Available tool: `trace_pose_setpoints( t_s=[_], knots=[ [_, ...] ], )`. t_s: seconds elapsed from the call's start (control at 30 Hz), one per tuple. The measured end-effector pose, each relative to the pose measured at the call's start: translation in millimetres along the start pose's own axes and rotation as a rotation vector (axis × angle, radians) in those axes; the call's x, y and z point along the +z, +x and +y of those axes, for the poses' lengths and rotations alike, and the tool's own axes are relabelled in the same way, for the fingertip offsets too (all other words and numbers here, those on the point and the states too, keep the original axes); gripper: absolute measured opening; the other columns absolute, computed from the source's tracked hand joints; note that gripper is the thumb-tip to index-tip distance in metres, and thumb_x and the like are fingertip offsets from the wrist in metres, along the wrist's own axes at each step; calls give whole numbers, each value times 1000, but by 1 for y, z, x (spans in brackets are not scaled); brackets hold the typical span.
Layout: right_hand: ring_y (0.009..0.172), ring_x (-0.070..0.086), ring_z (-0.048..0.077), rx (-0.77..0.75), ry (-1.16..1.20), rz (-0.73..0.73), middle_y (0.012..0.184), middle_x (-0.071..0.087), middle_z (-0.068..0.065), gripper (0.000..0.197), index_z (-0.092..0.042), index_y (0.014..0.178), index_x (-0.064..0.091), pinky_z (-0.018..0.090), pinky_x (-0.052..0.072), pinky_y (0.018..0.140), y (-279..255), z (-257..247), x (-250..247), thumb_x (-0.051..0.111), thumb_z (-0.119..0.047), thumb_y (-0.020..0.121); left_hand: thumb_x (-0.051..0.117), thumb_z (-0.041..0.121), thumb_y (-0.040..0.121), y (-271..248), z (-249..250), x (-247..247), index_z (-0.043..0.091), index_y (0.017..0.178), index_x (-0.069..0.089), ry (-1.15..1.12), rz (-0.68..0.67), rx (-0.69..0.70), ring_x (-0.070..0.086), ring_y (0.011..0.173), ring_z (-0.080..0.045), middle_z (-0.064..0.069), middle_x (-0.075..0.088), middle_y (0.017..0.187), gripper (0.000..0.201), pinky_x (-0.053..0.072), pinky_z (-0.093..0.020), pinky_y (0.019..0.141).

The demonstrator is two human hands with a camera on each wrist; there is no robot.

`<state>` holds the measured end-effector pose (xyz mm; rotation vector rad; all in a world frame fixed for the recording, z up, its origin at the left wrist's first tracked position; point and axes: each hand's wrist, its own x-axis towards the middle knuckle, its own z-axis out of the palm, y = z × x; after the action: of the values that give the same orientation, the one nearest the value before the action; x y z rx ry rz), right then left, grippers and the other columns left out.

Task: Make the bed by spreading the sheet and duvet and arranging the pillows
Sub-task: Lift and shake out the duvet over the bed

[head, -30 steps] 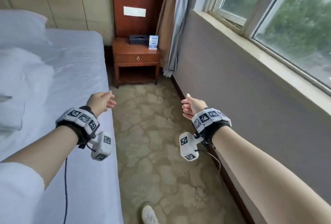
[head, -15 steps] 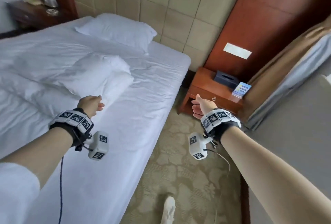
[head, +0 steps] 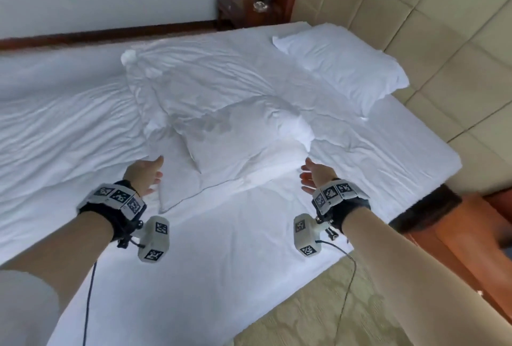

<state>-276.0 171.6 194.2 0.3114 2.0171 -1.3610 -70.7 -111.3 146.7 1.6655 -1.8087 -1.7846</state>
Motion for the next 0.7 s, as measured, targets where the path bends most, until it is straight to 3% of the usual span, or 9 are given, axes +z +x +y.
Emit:
trace_pose_setpoints(
  t_s=[0.1, 0.2, 0.3, 0.37, 0.43, 0.5, 0.6, 0.7],
  knots=[
    [64, 52, 16, 21, -42, 2, 75, 56, 6, 32, -7, 90, 57, 41, 47, 93, 55, -18, 21, 45, -36, 97, 49, 47, 91, 36, 11, 20, 7, 122, 52, -26, -8, -41, 54, 99, -22, -8, 58, 105, 51, 41, -39, 92],
    [65, 53, 14, 49, -85, 41, 73, 56, 3, 43, -2, 113, 56, 42, 48, 93, 97, -23, 32, 46, -40, 96, 47, 53, 90, 64, 17, 42, 11, 125, 50, -37, -43, -63, 55, 104, -22, -7, 59, 112, 55, 40, -40, 94],
    [74, 57, 17, 92, -114, 16, 76, 55, 1, 50, 1, 119, 53, 39, 49, 89, 132, -33, 37, 46, -43, 95, 51, 57, 86, 87, 19, 66, 16, 136, 39, -65, -64, -66, 53, 108, -22, -8, 54, 126, 66, 41, -39, 91],
    [84, 58, 21, 99, -107, 26, 78, 55, 2, 54, 1, 122, 51, 37, 49, 85, 151, -42, 38, 47, -45, 94, 56, 55, 83, 97, 19, 79, 20, 144, 27, -112, -54, -74, 51, 115, -25, -10, 50, 127, 75, 41, -38, 92],
    [83, 57, 22, 97, -99, 31, 81, 56, 3, 57, -1, 126, 50, 38, 49, 87, 175, -53, 39, 49, -47, 92, 63, 54, 79, 109, 20, 87, 23, 145, 25, -169, -31, -103, 51, 118, -27, -9, 51, 123, 82, 43, -36, 93],
    [88, 56, 22, 120, -106, 21, 94, 59, 8, 61, -2, 127, 49, 41, 49, 94, 197, -62, 40, 50, -50, 90, 71, 54, 68, 117, 19, 92, 21, 143, 30, -200, -17, -131, 55, 112, -24, -6, 56, 122, 91, 46, -32, 85],
    [98, 54, 23, 158, -86, -47, 115, 55, 11, 74, -8, 130, 44, 45, 45, 101, 224, -75, 42, 51, -64, 82, 74, 37, 71, 123, 16, 98, 13, 127, 49, -177, 46, -150, 53, 94, -23, -5, 62, 97, 66, 44, -26, 72],
    [99, 54, 23, 221, -56, -103, 102, 53, 6, 75, -20, 122, 43, 45, 44, 100, 241, -86, 42, 45, -78, 74, 64, 26, 68, 121, 26, 105, 4, 104, 62, -139, 63, -146, 54, 88, -25, -14, 60, 95, 42, 44, -33, 74]
  ],
)
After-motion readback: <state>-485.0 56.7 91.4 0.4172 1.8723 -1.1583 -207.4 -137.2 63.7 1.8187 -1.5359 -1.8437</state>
